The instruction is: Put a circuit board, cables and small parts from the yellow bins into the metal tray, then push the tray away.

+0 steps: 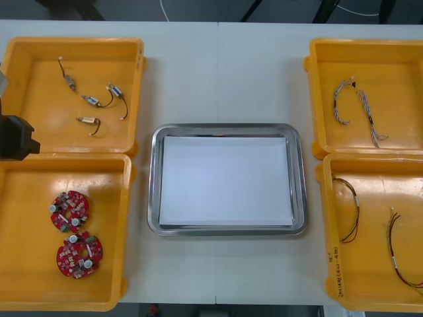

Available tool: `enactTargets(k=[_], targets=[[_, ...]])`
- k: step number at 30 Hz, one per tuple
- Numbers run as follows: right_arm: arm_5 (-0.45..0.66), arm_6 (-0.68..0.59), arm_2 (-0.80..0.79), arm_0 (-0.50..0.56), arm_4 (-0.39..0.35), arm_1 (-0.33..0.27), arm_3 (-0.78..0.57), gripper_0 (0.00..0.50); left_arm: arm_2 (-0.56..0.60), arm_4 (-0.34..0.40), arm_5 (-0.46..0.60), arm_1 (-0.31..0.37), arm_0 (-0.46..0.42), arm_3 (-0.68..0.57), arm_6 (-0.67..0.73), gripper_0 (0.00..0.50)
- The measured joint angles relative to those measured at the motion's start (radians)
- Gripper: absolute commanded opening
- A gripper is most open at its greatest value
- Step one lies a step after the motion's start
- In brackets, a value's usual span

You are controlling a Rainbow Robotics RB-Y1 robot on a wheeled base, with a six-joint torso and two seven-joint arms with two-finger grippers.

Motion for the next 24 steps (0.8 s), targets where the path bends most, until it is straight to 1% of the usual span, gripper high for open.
enactTargets(k=[24], targets=[[0.0,0.0,0.0,0.0,0.0,0.0,0.0,0.5,0.0,0.0,0.0,0.0,0.0,0.0,0.0,0.5]])
